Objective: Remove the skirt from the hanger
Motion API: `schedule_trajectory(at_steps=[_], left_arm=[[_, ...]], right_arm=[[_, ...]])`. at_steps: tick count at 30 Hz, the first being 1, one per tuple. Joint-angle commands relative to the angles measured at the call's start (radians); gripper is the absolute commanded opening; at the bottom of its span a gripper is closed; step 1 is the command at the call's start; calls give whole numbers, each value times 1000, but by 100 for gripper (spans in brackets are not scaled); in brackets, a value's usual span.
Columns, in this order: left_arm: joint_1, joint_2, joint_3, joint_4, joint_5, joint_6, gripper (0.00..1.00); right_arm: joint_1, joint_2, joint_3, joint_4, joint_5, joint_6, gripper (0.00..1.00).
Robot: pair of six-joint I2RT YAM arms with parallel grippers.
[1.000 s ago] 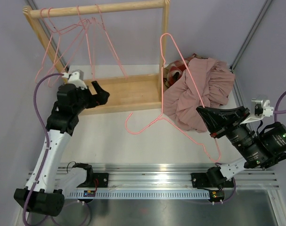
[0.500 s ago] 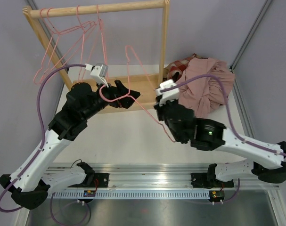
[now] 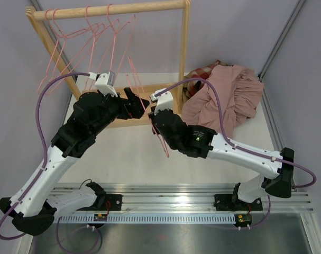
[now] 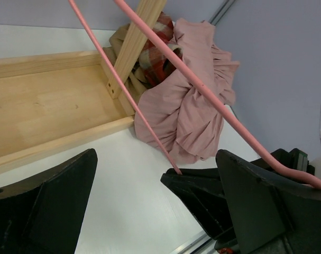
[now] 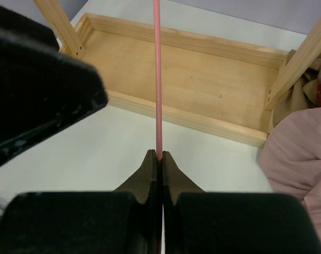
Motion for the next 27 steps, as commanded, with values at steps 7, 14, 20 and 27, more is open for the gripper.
schedule_trajectory(at_steps=[7,14,20,27], left_arm=[[-30,-26,-61,-57,-116,72,99],[-29,-73,-195,-19,-119,42,99],[-29,-135,-286,27,-77,-14,99],[-30,-248,-457,55,-83,-43,99]], right_arm=[[-310,-153,-30,90,-380,92,0],[-583,-130,-76,181,-684,242,0],[-646,51,40,261,-805,325,0],[-652,226,341,203,-825,327,0]])
